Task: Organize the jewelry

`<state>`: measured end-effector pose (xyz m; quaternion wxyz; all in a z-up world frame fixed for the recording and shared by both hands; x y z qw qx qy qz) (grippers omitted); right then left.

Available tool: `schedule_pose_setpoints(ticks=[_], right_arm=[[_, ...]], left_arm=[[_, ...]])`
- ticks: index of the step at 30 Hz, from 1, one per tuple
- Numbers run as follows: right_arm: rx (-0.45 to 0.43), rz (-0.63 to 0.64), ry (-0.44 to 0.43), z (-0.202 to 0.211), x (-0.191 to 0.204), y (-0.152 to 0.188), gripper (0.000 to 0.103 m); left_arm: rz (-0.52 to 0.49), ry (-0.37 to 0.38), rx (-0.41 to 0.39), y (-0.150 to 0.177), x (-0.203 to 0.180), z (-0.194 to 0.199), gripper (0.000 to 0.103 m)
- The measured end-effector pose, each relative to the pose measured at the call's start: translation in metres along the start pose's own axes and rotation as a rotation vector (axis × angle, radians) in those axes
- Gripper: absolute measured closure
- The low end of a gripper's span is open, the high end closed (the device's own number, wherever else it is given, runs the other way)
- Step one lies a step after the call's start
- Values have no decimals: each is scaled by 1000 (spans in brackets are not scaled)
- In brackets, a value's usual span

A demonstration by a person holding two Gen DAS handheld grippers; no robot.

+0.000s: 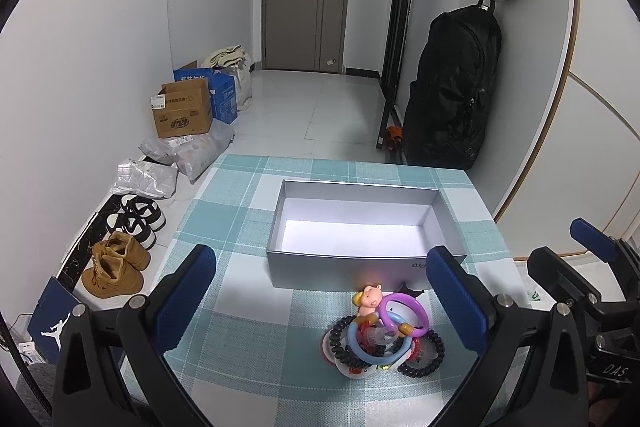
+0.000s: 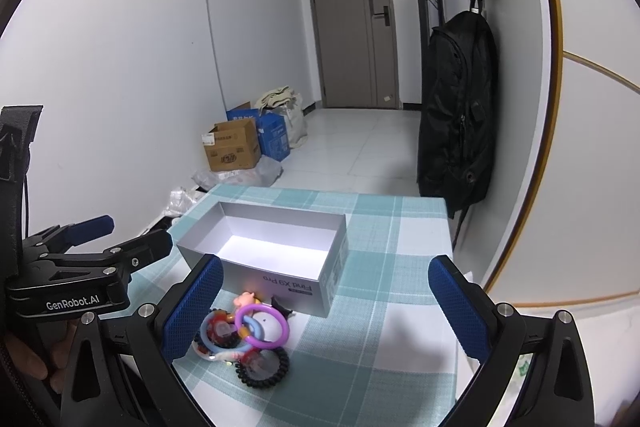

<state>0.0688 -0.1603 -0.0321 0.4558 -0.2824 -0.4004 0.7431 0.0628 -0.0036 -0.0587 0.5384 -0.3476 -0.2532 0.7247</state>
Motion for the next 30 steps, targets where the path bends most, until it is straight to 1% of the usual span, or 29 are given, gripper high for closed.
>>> schedule_pose_setpoints(ticks=[19, 30], right_arm=[[5, -2, -9, 0, 0, 3, 0], [18, -5, -13, -2, -1, 6, 0]], left_arm=[[10, 30, 35, 3, 0, -3, 1], [30, 80, 83, 7, 1, -8, 1]])
Point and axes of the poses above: each gripper's, at about its wrist camera, not at the fingertips, and z roughly against the way its jaws point, x to its left, y to its underside, the point moved 8 cm from there along -z, roughly the way its jaws point, and after that the axes turned 12 degrees about z, right-handed, at the moved point
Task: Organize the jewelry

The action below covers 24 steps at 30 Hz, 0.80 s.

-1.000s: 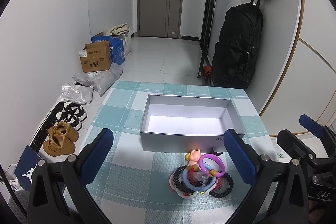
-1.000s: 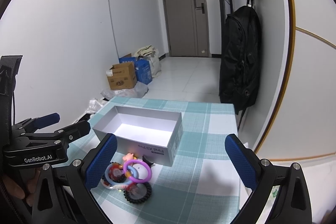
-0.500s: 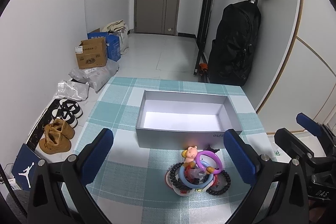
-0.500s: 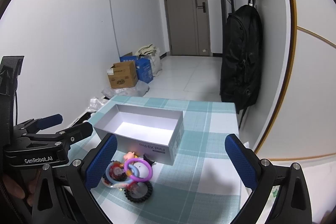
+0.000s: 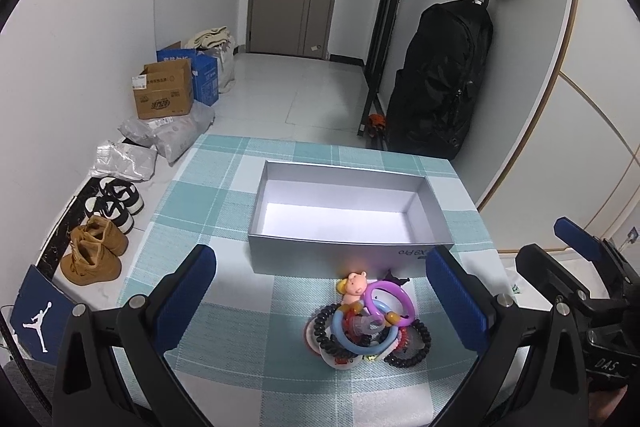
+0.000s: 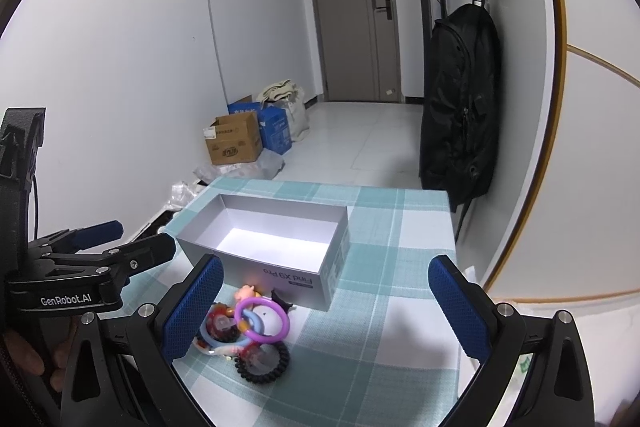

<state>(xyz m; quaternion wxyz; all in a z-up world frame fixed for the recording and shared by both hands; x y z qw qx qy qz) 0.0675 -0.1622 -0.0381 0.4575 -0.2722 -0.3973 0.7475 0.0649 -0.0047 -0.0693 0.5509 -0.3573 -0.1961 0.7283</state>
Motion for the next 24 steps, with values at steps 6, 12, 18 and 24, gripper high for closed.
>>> schedule_pose_setpoints(ticks=[6, 12, 18, 24], right_arm=[[16, -6, 8, -4, -2, 1, 0], [53, -33, 5, -10, -8, 6, 0], [139, -86, -70, -26, -9, 18, 0], [224, -191, -167, -44, -10, 34, 0]], left_arm=[[21, 41, 61, 7, 2, -6, 1], [25, 70, 155, 23, 8, -14, 1], [-23, 66, 250, 42, 8, -25, 1], [-48, 44, 321, 55, 12, -31, 1]])
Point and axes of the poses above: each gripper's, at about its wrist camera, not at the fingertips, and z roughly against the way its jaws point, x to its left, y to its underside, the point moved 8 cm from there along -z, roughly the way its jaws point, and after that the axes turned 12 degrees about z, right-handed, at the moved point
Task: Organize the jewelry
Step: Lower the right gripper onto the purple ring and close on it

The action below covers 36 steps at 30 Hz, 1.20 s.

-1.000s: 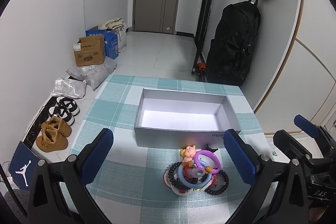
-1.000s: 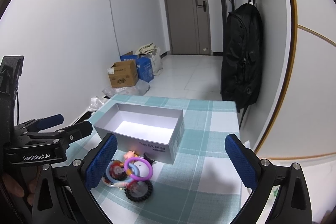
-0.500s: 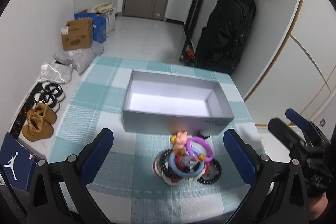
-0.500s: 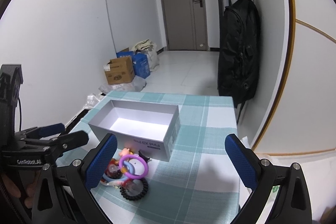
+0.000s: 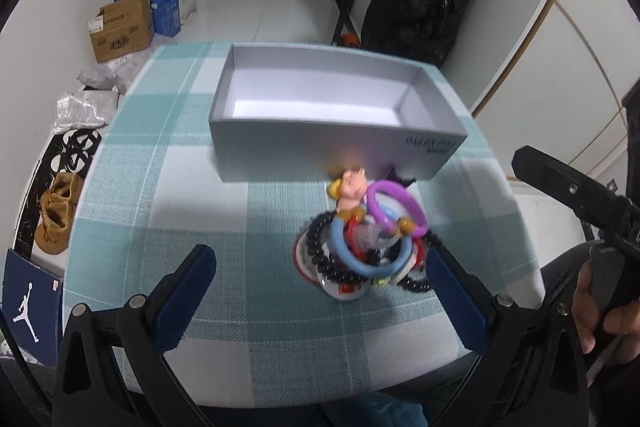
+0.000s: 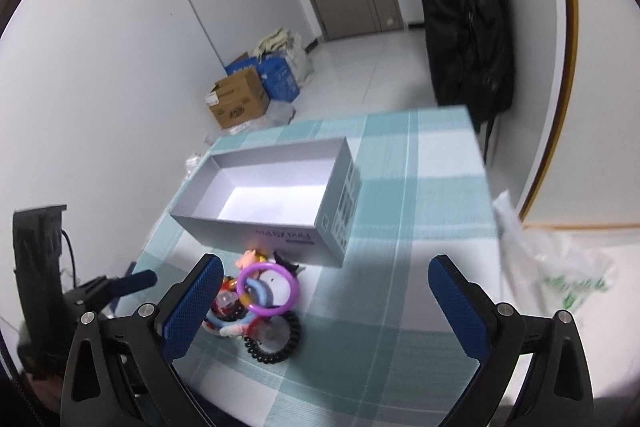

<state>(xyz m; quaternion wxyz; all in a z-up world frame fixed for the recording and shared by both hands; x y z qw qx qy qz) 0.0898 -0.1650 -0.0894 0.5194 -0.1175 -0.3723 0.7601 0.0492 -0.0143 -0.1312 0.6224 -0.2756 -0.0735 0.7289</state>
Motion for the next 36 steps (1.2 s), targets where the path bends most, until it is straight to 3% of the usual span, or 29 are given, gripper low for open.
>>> schedule_pose_setpoints(ticks=[5, 13, 21, 29, 36], right_arm=[[97, 3, -74, -24, 9, 12, 2], [215, 41, -173, -58, 35, 27, 21], [235, 70, -165, -75, 44, 24, 33], [241, 117, -141, -80, 59, 22, 34], [248, 165, -118, -81, 65, 25, 51]], left_arm=[[13, -21, 21, 3, 11, -1, 1], [96, -10, 47, 4, 31, -4, 1], [105, 9, 68, 1, 34, -7, 1], [71, 27, 72, 3, 34, -5, 1], [87, 29, 80, 2, 38, -5, 1]])
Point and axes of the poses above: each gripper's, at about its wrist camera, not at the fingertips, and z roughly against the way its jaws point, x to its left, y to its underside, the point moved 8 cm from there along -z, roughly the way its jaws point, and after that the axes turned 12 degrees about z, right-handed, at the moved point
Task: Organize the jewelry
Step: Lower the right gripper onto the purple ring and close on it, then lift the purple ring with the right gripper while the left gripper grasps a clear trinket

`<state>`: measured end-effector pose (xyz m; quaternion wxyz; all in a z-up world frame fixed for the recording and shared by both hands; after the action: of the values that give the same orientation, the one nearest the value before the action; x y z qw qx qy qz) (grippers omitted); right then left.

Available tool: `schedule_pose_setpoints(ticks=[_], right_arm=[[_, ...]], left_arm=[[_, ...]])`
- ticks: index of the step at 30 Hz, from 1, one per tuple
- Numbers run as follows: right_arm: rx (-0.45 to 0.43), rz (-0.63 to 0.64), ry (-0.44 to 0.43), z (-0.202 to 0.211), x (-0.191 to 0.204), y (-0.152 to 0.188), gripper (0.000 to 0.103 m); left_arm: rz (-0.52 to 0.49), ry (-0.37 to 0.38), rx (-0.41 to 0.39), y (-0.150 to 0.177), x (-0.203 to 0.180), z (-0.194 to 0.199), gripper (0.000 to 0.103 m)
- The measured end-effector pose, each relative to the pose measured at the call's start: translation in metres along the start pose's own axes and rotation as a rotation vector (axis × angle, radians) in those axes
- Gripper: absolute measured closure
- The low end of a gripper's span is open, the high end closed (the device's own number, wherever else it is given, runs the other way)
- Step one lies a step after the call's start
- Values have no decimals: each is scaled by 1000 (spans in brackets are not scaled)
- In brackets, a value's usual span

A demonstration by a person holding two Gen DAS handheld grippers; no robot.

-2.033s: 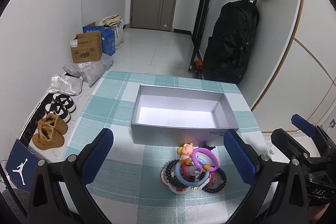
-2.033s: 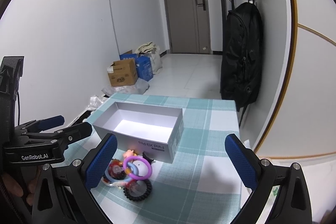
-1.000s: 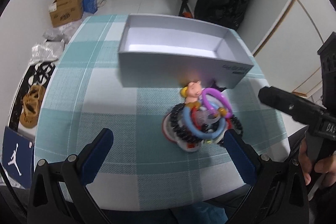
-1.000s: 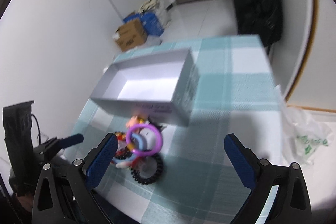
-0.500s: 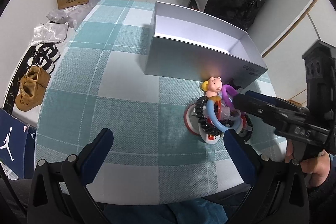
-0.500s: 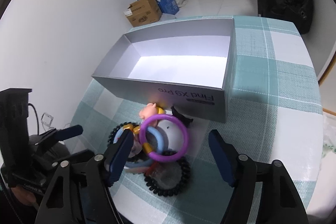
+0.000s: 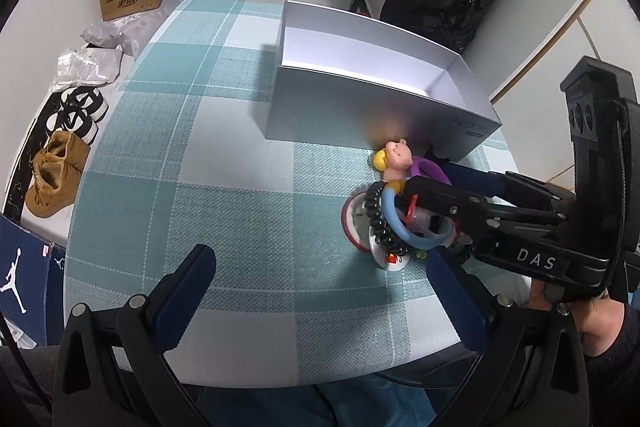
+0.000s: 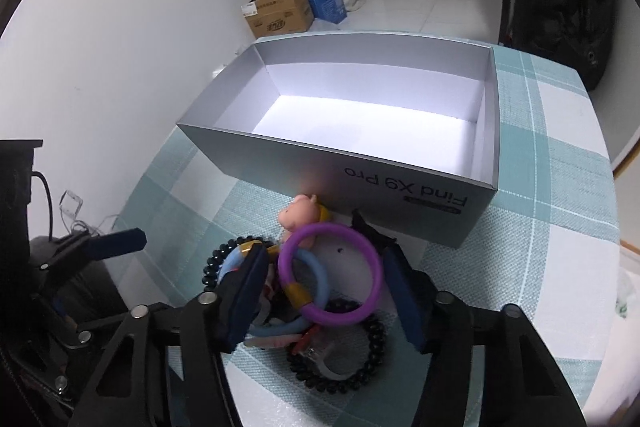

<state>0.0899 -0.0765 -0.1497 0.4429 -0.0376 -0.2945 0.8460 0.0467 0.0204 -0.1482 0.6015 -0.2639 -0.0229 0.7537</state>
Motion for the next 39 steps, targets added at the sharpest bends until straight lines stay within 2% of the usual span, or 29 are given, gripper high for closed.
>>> schedule_pose_setpoints(ticks=[8, 21, 26, 31, 33, 38, 39], right_arm=[[-8, -30, -29, 5, -2, 2, 54], [-108, -129, -130, 32, -12, -3, 54], [-125, -154, -126, 40, -18, 0, 54], [-160, -197, -114, 52, -31, 2, 54], [-165, -208, -111, 54, -34, 3, 54], [-181, -222, -113, 60, -39, 3, 54], [-186, -223, -114, 62, -39, 3, 54]], left_arm=[[-14, -10, -3, 1, -3, -2, 1], [-87, 1, -22, 6, -21, -4, 1], [-137, -17, -27, 10, -30, -8, 1], [-141, -10, -12, 13, -32, -12, 1], [-133, -4, -21, 11, -32, -9, 10], [-154, -8, -98, 2, -44, 0, 12], [-164, 0, -116, 0, -48, 3, 19]])
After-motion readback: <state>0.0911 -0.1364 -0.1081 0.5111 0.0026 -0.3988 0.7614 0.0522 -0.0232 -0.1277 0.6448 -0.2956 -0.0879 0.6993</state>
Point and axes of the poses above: each gripper's, at about its wrist camera, not at the fingertips, and z roughly against the way its jaws point, x to its left, y to its underside, the point moved 8 cm from there along -z, roughly the way its jaws point, and after that the axes turned 12 degrees about z, right-handed, at the moved point
